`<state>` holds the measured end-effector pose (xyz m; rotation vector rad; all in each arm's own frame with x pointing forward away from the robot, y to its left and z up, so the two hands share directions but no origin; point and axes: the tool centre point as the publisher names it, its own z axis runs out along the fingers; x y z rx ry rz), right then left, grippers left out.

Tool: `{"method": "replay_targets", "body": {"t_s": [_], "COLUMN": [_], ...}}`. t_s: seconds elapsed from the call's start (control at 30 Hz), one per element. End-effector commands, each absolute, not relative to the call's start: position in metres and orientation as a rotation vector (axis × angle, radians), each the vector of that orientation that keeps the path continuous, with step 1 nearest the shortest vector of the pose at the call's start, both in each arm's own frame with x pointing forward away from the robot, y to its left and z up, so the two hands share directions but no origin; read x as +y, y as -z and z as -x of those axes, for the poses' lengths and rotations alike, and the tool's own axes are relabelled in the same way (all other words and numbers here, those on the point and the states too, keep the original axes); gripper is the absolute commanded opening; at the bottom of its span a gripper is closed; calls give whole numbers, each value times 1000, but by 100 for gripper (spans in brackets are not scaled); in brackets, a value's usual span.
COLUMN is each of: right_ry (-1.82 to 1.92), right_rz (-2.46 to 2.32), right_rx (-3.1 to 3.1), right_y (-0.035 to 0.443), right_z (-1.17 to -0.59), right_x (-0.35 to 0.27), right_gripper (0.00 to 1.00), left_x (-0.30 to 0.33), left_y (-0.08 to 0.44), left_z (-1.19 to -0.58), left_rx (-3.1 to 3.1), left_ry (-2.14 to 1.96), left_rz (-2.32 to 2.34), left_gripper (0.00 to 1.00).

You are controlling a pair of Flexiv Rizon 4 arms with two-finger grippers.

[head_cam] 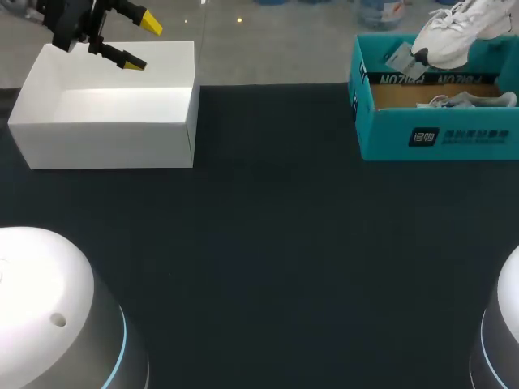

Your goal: Take the shoe out of the shoebox, open the shoe tongue, remove and reinsert the insole, then place the shoe into the shoebox

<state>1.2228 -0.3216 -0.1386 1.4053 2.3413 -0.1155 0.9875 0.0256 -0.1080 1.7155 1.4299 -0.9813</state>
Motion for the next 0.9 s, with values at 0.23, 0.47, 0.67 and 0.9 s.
{"method": "replay_targets", "body": {"t_s": [0.23,0.47,0.67,0.9], "right_ry": [201,168,156,140], "right_rz": [-1913,-2103,-2091,-2070], "right_rx": [2034,1772,1786,1818], "right_y": [134,141,146,148], "right_z": [-1230,-1216,-1202,-1195], "right_x": [-319,-313,-318,-320], "right_gripper": [0,0,0,0], "left_x": [26,26,26,26], "left_y": [108,108,108,108], "left_z": [-987,-987,-987,-987], "left_rx": [1431,1431,1431,1431], "left_ry": [979,979,979,979], "left_rz": [-1719,-1719,-1719,-1719], "left_gripper": [100,100,100,100]}}
